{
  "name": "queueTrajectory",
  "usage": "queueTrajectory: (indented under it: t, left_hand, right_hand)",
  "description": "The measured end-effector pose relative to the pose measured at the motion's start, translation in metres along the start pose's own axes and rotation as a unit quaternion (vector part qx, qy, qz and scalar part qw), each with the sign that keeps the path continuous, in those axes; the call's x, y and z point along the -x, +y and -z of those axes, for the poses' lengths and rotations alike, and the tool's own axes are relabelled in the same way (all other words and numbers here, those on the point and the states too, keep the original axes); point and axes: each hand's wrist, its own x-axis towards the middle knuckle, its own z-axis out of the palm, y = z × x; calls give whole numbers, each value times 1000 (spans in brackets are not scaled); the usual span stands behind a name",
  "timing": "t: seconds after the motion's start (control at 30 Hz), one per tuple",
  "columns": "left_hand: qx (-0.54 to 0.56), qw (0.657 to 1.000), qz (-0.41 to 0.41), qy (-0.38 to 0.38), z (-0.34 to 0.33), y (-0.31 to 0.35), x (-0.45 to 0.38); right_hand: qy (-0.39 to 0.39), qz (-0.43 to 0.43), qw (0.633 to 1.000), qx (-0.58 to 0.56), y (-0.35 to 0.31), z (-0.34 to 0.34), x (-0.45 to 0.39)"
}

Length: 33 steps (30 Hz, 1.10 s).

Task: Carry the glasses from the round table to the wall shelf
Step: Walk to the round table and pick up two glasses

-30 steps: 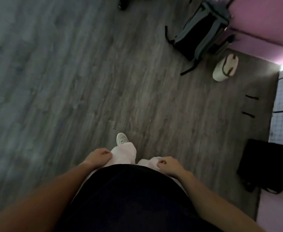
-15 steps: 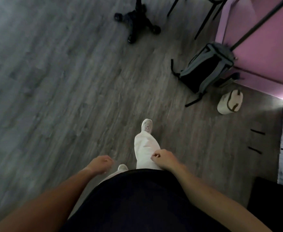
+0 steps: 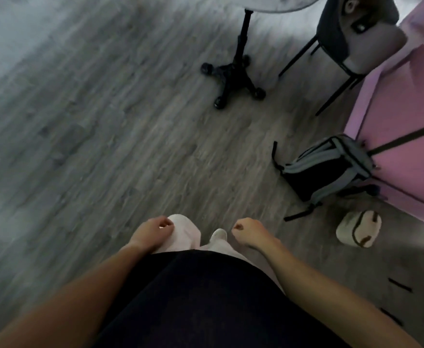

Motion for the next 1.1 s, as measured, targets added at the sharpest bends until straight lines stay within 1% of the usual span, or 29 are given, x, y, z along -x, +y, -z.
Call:
queueTrajectory:
  t: [0.13, 0.17, 0.27, 0.33, 0.43, 0.57, 0.63, 0.67, 0.77, 0.8, 0.93, 1.1]
  left_hand:
    - [7, 998, 11, -62, 25, 18, -38]
    - [5, 998, 9, -67, 34, 24, -51]
    - [8, 999, -16, -43, 74, 56, -93]
    - [-21, 998, -28, -51, 107, 79, -124]
    - [-93, 993, -36, -69, 148, 102, -158]
    - [-194, 971, -51, -128, 194, 126, -200]
    - [-215, 965, -48, -144, 207, 135, -217]
    - [-219, 963, -46, -152, 211, 141, -225]
    - [-235, 957, -47, -165, 220, 166, -244]
    - [-238, 955, -49, -167, 222, 178, -250]
    - [-246, 954, -52, -160, 231, 225, -283]
    - [-231, 959, -53, -156, 247, 306, -323]
  right_hand:
    - [-39, -14, 999, 19, -28, 25, -35]
    - [-50, -20, 998, 22, -35, 30, -46]
    - [-70, -29, 997, 27, -57, 56, -74]
    - [-51, -37, 998, 12, -72, 82, -93]
    - [-6, -46, 999, -24, -97, 122, -113]
    - [78, -44, 992, -87, -136, 164, -136]
    - [94, -39, 991, -90, -147, 176, -148]
    - [87, -35, 991, -92, -151, 183, -155]
    - [22, -58, 992, -113, -155, 206, -171]
    - [14, -59, 991, -118, -152, 215, -177]
    - [40, -67, 988, -135, -136, 258, -209]
    - [61, -56, 986, -145, -123, 351, -254]
